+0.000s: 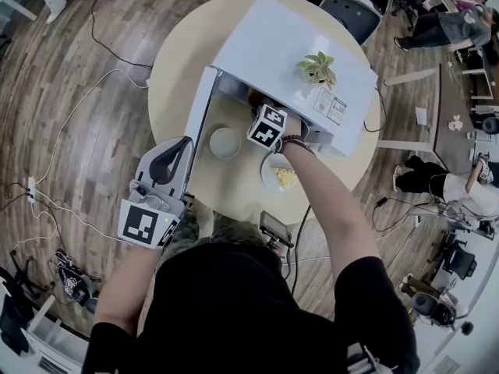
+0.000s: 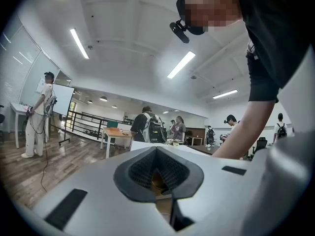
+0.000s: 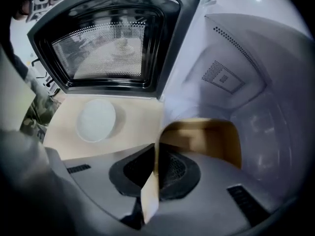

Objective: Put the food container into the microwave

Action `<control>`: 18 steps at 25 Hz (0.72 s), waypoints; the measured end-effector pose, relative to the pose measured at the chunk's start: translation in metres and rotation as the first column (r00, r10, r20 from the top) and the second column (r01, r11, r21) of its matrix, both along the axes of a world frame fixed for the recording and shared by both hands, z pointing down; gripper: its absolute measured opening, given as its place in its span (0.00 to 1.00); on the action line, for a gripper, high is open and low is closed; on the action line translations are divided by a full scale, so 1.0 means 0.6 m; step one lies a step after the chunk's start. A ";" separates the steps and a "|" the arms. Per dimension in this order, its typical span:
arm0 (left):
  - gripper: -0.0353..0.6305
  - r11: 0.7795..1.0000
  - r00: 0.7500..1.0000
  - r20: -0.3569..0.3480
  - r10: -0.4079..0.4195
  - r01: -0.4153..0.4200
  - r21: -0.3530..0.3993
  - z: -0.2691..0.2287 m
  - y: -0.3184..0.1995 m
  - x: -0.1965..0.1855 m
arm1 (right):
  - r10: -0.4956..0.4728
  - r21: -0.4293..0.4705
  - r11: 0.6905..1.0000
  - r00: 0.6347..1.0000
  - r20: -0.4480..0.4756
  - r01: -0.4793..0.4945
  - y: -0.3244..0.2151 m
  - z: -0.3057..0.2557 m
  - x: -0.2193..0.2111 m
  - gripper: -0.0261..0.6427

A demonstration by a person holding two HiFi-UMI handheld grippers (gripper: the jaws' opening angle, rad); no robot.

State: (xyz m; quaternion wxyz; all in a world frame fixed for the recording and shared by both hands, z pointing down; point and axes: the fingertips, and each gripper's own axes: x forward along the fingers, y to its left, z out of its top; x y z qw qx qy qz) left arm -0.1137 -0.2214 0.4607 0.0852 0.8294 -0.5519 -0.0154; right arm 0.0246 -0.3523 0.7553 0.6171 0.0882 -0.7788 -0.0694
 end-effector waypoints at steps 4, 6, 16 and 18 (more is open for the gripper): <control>0.08 1.000 1.000 -0.002 0.003 -0.003 -0.009 0.006 0.002 0.005 | 0.031 0.070 0.997 1.000 -0.005 -0.030 -0.025 0.002 0.004 0.08; 0.08 1.000 1.000 -0.001 0.004 -0.004 -0.015 0.008 0.003 0.007 | 0.044 0.095 0.995 0.999 -0.007 -0.043 -0.034 0.002 0.004 0.08; 0.08 1.000 1.000 -0.003 -0.003 0.003 -0.018 0.015 -0.002 0.007 | 0.049 0.195 0.979 0.999 0.013 -0.051 -0.062 0.007 0.006 0.08; 0.08 1.000 1.000 -0.003 0.000 0.000 -0.022 0.016 0.000 0.008 | 0.048 0.223 0.974 0.999 0.021 -0.052 -0.067 0.001 0.006 0.10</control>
